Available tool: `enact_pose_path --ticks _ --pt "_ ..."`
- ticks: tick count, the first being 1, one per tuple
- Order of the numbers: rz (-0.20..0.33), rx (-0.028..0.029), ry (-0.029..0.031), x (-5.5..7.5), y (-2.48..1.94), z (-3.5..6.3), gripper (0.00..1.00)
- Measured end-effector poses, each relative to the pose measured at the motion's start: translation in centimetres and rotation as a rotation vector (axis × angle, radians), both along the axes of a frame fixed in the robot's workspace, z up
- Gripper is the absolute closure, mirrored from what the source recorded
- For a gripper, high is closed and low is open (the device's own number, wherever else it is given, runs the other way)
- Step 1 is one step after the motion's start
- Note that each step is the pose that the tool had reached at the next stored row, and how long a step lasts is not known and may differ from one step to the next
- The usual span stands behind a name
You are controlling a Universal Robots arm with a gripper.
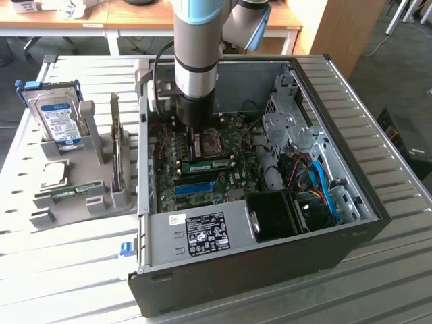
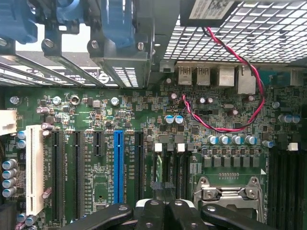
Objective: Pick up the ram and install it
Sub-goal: 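Press down the ram until it locks into place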
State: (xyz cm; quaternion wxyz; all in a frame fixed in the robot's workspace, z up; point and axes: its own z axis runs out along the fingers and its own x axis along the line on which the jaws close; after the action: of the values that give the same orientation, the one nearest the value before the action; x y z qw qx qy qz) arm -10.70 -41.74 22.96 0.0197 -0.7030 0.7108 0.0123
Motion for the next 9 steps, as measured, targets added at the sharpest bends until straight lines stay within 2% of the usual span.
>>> enact_pose_path --ticks 9 --pt "0.0 -0.0003 0.0002 0.0 -0.05 -0.09 0.89"
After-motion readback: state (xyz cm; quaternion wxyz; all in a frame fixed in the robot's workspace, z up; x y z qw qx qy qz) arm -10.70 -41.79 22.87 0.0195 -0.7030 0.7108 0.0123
